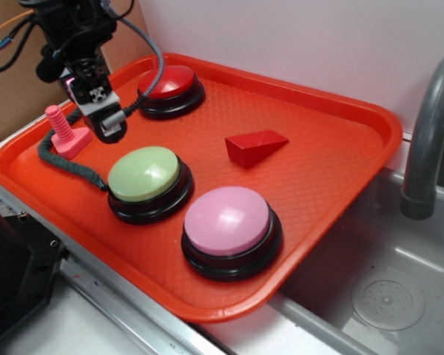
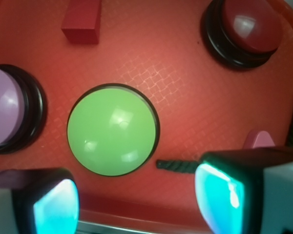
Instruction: Push the green button.
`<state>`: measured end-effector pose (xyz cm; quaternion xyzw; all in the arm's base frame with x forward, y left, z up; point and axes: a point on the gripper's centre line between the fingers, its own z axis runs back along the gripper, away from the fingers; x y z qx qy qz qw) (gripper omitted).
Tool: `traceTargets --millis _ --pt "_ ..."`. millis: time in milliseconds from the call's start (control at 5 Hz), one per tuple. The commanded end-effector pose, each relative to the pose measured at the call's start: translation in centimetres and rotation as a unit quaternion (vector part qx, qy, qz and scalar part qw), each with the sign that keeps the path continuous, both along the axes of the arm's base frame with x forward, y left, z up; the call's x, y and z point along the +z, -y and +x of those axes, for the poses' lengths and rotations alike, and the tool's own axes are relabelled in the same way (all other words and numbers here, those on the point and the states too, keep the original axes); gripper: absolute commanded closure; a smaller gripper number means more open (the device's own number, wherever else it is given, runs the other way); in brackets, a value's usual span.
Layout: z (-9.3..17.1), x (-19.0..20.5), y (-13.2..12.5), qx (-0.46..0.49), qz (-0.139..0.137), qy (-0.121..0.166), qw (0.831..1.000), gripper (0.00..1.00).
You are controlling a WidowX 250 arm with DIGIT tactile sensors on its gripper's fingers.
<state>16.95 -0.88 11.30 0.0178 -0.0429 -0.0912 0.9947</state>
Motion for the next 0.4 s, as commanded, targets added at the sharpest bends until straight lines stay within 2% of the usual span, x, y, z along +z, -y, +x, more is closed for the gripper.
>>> traceTargets --millis 0,200 --pt "0.6 2.0 0.5 -0.007 0.002 0.023 1.000 0.00" --pt "-0.2 3.6 1.1 -0.014 0.024 0.014 1.000 0.00"
